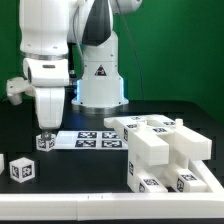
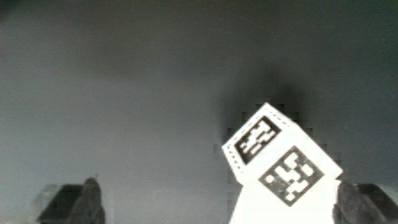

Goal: Assemble chair

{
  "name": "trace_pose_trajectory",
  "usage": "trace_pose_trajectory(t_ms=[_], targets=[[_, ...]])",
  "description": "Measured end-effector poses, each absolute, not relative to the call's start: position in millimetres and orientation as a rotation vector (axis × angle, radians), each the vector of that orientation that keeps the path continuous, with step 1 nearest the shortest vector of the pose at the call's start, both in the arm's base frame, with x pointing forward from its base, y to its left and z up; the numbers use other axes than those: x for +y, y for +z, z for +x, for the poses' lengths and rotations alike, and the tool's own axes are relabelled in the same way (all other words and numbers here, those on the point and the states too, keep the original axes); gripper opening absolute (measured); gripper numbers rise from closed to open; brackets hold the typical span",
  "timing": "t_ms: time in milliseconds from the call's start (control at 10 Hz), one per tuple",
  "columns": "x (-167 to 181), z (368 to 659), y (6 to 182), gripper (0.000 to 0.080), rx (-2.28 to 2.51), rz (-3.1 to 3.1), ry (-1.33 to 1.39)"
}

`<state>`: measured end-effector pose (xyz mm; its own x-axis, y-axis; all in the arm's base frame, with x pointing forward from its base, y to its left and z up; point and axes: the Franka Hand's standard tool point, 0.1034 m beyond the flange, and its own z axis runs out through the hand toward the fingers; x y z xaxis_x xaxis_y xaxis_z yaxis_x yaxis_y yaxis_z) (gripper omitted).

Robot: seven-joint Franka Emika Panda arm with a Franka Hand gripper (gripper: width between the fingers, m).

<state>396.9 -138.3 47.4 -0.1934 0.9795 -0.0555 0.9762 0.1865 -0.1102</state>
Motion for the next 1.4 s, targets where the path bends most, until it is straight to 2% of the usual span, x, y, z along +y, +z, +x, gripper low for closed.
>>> trace_pose_trajectory(t_ms=[400, 600, 700, 1000, 1400], targets=[[-140, 400, 49.8, 0.0648, -1.998, -2.401, 0.185], [-132, 394, 43.5, 0.0648, -1.396, -2.774, 0.180], [-131, 396, 43.8, 0.0648, -1.406, -2.772, 0.170], [-128, 397, 43.7, 0.0648, -1.049, -2.919, 0.162], [-130, 399, 46.8, 0.0648, -0.204, -3.063, 0.188]])
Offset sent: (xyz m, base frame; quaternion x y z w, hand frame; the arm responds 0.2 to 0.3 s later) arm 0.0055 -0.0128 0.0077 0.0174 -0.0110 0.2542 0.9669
